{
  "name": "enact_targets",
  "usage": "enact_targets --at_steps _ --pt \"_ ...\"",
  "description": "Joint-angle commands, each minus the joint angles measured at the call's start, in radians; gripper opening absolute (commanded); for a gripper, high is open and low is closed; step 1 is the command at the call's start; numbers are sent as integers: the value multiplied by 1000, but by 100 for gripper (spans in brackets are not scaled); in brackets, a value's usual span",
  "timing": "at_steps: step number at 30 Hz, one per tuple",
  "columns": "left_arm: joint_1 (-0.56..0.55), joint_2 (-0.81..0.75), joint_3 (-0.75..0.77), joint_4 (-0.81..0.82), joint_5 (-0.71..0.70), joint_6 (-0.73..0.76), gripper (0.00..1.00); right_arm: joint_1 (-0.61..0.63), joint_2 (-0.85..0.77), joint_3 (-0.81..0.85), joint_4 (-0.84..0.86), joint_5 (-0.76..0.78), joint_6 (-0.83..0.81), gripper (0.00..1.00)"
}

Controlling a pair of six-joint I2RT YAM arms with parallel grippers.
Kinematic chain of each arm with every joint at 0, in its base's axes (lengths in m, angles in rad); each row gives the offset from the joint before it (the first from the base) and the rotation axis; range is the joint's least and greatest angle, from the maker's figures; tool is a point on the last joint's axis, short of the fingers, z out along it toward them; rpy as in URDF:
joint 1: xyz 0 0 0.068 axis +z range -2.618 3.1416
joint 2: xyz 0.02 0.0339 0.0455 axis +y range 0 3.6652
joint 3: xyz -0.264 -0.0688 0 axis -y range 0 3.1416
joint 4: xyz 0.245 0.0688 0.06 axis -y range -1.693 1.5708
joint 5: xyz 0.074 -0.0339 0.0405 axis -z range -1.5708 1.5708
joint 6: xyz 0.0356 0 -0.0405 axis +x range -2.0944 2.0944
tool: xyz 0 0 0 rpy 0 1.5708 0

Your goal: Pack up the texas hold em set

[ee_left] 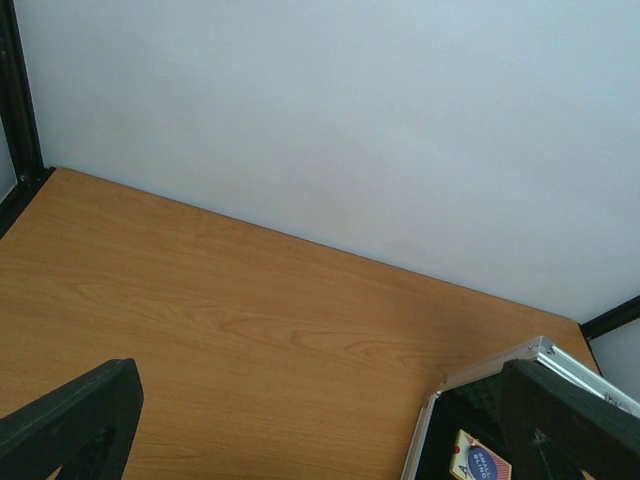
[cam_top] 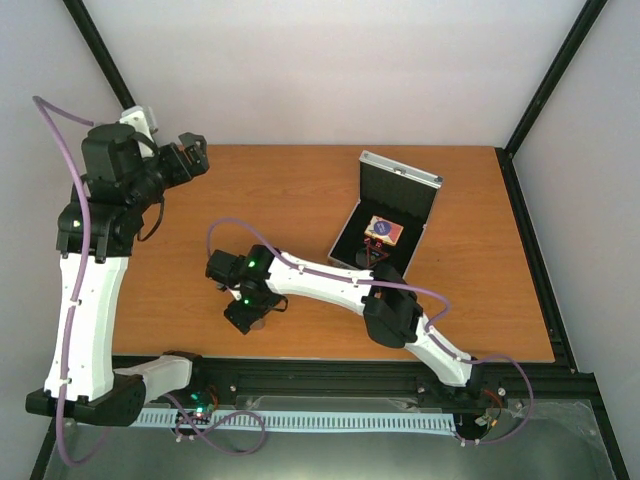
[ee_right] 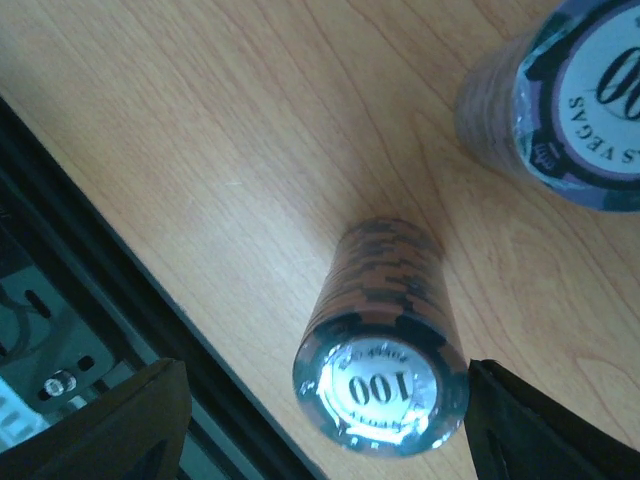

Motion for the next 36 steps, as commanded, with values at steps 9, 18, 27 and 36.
enact_targets --at_steps 9,18,27,36 --pt "6 -35 -36 -2 -1 11 100 4 61 21 -29 83 3 64" --pt "6 -37 -49 -4 7 8 100 3 65 -7 -9 108 -16 47" --pt "6 -50 -70 -2 -3 7 100 3 25 -48 -20 141 -28 36" --pt "6 -51 -96 5 10 13 100 -40 -135 -112 -44 266 -21 20"
